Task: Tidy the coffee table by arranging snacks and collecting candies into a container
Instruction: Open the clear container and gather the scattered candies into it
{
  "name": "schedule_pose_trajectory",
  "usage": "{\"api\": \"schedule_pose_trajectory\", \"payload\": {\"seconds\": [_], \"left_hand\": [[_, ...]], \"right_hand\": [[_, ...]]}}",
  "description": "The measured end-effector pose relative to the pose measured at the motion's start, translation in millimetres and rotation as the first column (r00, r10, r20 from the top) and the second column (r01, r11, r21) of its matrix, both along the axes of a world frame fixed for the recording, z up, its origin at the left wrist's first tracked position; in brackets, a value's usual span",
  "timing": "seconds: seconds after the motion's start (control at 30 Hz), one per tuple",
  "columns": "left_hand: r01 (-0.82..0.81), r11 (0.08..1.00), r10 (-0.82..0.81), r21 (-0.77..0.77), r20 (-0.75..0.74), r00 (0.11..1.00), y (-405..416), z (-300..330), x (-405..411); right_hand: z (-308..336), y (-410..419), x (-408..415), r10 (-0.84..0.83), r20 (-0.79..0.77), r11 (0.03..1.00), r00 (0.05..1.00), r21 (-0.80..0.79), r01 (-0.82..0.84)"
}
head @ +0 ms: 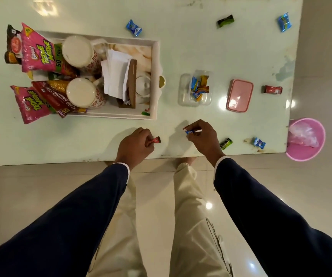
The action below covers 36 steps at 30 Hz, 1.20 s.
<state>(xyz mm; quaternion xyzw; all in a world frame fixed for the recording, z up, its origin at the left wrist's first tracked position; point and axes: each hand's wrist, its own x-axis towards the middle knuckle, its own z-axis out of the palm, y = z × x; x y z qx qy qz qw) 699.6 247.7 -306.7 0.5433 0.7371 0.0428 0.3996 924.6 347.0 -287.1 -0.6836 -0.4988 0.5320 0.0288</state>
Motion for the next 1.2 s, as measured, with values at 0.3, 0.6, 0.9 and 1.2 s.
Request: {"api": "schedule_pose_trajectory", "payload": {"seconds": [0.3,0.6,0.9,1.2], "left_hand": [[-0.391,0.906,0.347,0.161,0.243,0.906,140.1,40.8,78.6],[-0.553,0.829,0.514,0.082,0.276,0.812,186.6,27.9,102.4],[-0.381,0.887,0.354,0.260,0.147,0.924,213.5,34.2,24.3],[-0.028,0.996,0.051,0.083,-0.298,0.953,285.6,14.3,-87.4]], "right_hand": [[35.0,84.7,14.4,-0.211,-0.062,0.951,0.976,0.218,0.219],[25.0,138.2,9.5,-0.020,-0.008,0.974,1.000,0.226,0.021],[14.7,184.4,14.0,0.038,-0.010,0.961,0.999,0.274,-0.033],[-9.0,291.3,-23.9,0.150,0.225,0.852,0.963,0.465,-0.242]]}}
